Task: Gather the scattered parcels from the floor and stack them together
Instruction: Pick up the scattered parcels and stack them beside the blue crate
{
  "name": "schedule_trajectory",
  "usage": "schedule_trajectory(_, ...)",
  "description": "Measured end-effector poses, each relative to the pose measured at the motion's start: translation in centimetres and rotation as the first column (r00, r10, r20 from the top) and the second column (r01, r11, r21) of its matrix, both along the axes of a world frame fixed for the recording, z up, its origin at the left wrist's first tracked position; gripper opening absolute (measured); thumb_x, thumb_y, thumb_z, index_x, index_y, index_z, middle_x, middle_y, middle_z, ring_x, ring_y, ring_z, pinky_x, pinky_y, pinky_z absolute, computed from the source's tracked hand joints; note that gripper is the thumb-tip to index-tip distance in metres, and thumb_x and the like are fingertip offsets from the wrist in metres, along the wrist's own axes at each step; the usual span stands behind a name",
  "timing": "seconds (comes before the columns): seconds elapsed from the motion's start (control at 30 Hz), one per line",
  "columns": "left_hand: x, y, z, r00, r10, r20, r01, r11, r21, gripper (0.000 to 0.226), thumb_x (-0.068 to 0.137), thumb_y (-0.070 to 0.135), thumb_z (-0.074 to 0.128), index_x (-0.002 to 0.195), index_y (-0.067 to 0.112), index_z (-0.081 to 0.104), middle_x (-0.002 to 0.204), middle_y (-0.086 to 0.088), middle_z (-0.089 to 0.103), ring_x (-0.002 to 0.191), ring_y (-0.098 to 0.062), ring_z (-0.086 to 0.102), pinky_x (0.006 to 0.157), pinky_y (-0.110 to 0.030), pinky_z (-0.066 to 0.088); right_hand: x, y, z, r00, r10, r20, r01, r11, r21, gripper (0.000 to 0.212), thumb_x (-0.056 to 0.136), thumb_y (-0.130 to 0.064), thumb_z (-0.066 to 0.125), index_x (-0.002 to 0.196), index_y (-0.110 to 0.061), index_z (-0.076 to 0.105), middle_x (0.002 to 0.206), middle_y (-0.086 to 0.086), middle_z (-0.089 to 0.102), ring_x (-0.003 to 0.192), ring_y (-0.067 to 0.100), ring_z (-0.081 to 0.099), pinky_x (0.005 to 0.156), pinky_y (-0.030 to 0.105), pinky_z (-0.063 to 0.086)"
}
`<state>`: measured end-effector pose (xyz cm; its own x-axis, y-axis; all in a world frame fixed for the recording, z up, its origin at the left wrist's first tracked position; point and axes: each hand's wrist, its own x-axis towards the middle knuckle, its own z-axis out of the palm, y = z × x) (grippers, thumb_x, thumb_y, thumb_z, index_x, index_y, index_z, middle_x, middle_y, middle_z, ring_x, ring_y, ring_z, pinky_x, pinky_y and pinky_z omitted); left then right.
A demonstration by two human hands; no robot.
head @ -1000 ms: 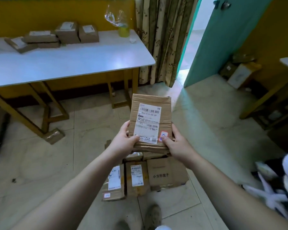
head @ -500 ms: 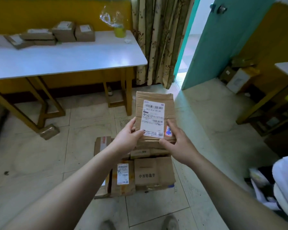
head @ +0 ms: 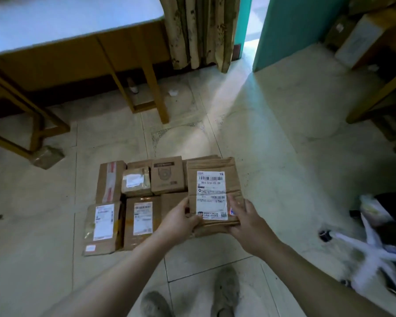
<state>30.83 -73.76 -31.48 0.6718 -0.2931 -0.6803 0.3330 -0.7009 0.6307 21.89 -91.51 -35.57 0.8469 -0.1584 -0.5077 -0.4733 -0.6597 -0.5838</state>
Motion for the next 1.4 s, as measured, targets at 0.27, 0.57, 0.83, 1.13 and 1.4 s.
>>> schedule_trajectory(0.27,-1.5,-1.0,-13.7,0.995,-0.099,-0.006,0.099,0.989,0.109,0.037,0.092,0.025,0.059,0.127,0.031,0.049,0.119,0.012,0.063,0.096,-0.007,0.058,0.071,-0.023,0.046,-1.9,-0.6,-12.0,0.996,0.039,-0.084,-0.039,0.999,0.007,0.085,0.093,-0.028,0.060,0.152,-0.036,-0.001,0.157,0.006,0.005,0.129,0.024,0.041,0.102,0.038,0.041)
schedule_trajectory(0.57,-1.3,-2.2,-23.0,0.991,-0.121,-0.055,0.131,0.962,0.239,0.042,0.094,0.015,0.052,0.134,0.021,0.040,0.124,-0.003,0.059,0.093,-0.023,0.060,0.071,-0.035,0.051,-1.0,-0.6,-20.4,0.996,0.014,-0.083,-0.012,1.000,0.018,0.084,0.089,-0.015,0.064,0.152,-0.031,0.012,0.156,0.011,0.011,0.128,0.027,0.040,0.102,0.042,0.041)
schedule_trajectory(0.83,-1.3,-1.6,-25.5,0.999,-0.033,0.020,0.029,0.982,0.188,0.054,0.091,0.010,0.054,0.138,0.031,0.034,0.099,0.019,0.057,0.078,-0.010,0.063,0.060,-0.034,0.056,-0.2,-0.1,-23.0,0.997,-0.037,-0.072,0.039,0.999,0.029,0.089,0.085,-0.023,0.067,0.150,-0.039,0.008,0.153,0.006,0.010,0.128,0.025,0.037,0.101,0.044,0.041)
schedule_trajectory(1.13,-1.6,-1.3,-25.2,0.977,-0.139,0.159,0.112,0.980,0.166,0.081,0.088,0.009,0.057,0.149,0.040,0.013,0.142,0.007,0.048,0.113,-0.014,0.057,0.089,-0.040,0.053,0.1,-0.7,-22.7,0.993,0.025,-0.118,-0.023,0.999,0.024,0.092,0.086,-0.040,0.067,0.148,-0.045,-0.001,0.159,-0.005,-0.006,0.139,0.021,0.024,0.108,0.039,0.033)
schedule_trajectory(1.4,-1.1,-1.2,-24.6,0.961,-0.196,0.196,0.162,0.971,0.179,0.079,0.087,0.023,0.064,0.149,0.036,0.017,0.150,0.005,0.035,0.129,-0.015,0.041,0.097,-0.034,0.041,0.5,-1.1,-22.2,0.993,-0.014,-0.120,0.018,0.999,0.026,0.098,0.077,-0.044,0.073,0.144,-0.050,0.002,0.156,-0.010,-0.009,0.137,0.022,0.029,0.107,0.045,0.038)
